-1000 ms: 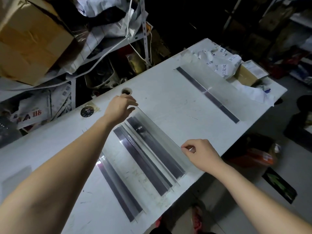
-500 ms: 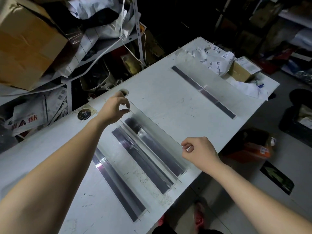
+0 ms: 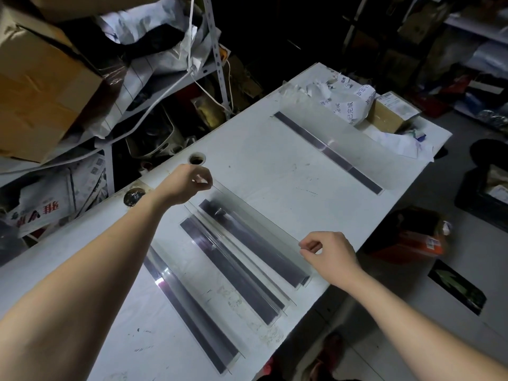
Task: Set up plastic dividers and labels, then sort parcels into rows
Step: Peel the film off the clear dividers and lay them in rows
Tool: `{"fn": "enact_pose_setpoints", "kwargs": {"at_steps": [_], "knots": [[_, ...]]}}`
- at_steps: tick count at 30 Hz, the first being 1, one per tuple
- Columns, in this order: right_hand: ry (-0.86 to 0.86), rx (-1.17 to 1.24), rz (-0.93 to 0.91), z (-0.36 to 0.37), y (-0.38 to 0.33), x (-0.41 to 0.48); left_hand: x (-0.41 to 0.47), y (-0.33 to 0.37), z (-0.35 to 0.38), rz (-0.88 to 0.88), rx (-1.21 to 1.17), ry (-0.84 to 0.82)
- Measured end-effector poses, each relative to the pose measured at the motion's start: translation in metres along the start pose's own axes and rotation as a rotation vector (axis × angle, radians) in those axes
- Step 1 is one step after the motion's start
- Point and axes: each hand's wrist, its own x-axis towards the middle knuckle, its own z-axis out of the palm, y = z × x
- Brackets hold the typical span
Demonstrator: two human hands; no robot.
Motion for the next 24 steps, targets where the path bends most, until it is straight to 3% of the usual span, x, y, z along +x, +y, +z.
{"fn": "enact_pose_setpoints", "kwargs": {"at_steps": [6,24], "knots": [[0.033,-0.016,-0.001,-0.029,0.018,0.008,0.023,0.015,-0.011,0.046,-0.013,0.066],[0.082,0.075,0.000,-0.089,0.078,0.044,0.116,0.047,-0.016,-0.078,-0.014,0.080]]}}
